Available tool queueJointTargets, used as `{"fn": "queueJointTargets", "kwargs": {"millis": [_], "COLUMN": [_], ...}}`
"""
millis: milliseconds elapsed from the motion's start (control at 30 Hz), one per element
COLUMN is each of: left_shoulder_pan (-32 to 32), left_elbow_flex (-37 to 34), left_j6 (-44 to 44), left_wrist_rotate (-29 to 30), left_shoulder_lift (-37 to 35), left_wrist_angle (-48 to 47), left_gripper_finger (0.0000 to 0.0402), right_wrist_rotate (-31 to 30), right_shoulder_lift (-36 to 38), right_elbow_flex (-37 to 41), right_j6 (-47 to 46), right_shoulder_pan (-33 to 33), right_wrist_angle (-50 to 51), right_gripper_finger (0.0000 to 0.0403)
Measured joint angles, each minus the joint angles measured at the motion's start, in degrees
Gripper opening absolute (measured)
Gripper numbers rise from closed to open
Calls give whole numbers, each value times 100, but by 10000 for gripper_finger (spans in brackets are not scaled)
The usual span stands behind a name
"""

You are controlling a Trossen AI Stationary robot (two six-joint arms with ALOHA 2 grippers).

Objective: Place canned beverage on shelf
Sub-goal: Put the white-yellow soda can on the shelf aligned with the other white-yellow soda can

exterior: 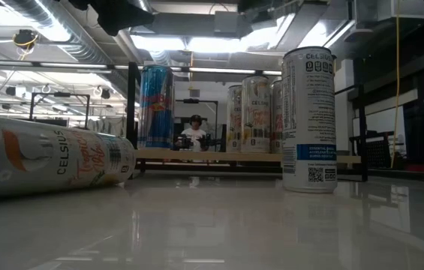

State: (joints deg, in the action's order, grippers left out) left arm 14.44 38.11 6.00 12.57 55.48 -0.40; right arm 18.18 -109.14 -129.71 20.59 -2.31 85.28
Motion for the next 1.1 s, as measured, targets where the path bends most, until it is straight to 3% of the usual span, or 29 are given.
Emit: {"fn": "queueJointTargets", "kwargs": {"millis": [233,467,567,867,1100], "left_shoulder_pan": [0,2,0,2,2], "left_elbow_flex": [0,0,0,0,0], "left_j6": [-7,-4,-2,-2,-1], "left_wrist_rotate": [1,-1,-1,-1,-1], "left_shoulder_lift": [0,0,1,0,0], "left_wrist_angle": [0,0,0,0,0], "left_gripper_finger": [353,353,353,353,353], "right_wrist_rotate": [-909,-1034,-1349,-2832,-3266], "right_shoulder_lift": [-2,-4,-4,-9,-59], "right_elbow_flex": [0,0,0,0,7], "right_j6": [-640,-1509,-2024,-4410,-6571], "right_shoulder_pan": [1092,1800,2013,2409,2340], "right_wrist_angle": [151,218,221,227,429], "right_gripper_finger": [321,321,321,321,321]}}
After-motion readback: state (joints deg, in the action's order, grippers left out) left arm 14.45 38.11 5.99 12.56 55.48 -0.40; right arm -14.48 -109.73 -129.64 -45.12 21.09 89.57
